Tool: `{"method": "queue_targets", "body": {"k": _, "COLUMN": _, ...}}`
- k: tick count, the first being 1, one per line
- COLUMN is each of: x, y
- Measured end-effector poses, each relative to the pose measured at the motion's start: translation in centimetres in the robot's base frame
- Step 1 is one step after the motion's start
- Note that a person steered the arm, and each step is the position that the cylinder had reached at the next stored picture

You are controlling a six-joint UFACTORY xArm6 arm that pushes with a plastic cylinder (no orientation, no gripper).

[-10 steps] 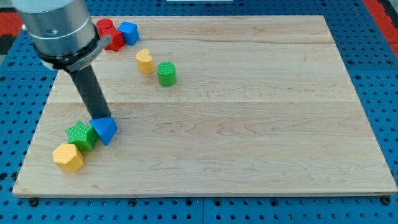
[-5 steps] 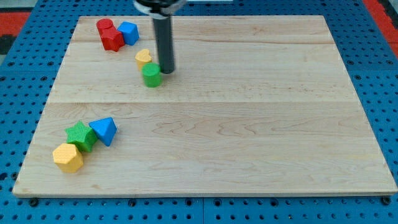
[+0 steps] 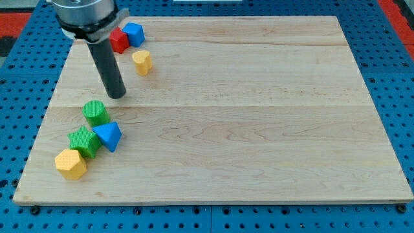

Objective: Push the green circle to the blue triangle

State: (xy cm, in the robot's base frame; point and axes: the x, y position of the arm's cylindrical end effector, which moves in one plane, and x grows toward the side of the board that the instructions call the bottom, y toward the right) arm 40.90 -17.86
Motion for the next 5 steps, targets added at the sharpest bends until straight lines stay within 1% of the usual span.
{"method": "queue_targets", "body": {"k": 1, "x": 0.8, "y": -3.1}}
{"method": "queue_targets", "body": {"k": 2, "x": 5.1, "y": -3.1}}
{"method": "queue_targets", "body": {"k": 3, "x": 5.0, "y": -0.5}}
{"method": "queue_targets", "body": {"k": 4, "x": 3.7, "y": 6.2}}
{"method": "queue_targets", "body": {"k": 5, "x": -1.2, "y": 13.3}}
